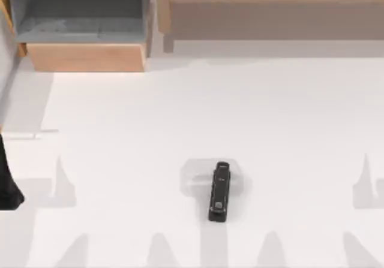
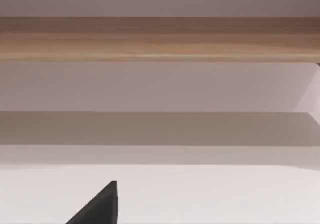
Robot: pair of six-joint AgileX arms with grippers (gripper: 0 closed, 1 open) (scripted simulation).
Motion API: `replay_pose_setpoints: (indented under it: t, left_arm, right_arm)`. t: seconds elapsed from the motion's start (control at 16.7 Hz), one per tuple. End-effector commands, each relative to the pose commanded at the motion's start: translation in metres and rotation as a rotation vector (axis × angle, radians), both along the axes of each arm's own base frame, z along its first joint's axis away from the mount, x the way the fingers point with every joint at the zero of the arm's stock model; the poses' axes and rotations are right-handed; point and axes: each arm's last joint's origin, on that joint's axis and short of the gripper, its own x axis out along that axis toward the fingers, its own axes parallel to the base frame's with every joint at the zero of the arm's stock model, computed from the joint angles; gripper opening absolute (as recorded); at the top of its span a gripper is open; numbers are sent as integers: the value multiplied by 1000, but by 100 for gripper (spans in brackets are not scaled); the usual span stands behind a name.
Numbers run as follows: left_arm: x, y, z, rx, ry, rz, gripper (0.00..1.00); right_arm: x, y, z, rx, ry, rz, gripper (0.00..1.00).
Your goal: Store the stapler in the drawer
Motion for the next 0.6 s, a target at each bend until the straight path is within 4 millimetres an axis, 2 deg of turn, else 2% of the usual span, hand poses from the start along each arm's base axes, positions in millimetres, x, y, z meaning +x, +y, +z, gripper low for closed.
replay_pose_setpoints:
  t: [0.18, 0.3, 0.48, 0.6]
  left_arm:
    - [0, -1, 2, -5, 7, -7, 100]
    - [0, -4, 12, -28, 41, -37, 100]
    - [5, -12, 42, -87, 145, -109, 100]
    - [15, -21, 68, -129, 257, -162, 100]
  right_arm:
    - [0, 0, 0, 0, 0, 0, 100]
    - [0, 0, 0, 0, 0, 0, 100]
    - [0, 0, 0, 0, 0, 0, 100]
    - [0, 0, 0, 0, 0, 0, 100]
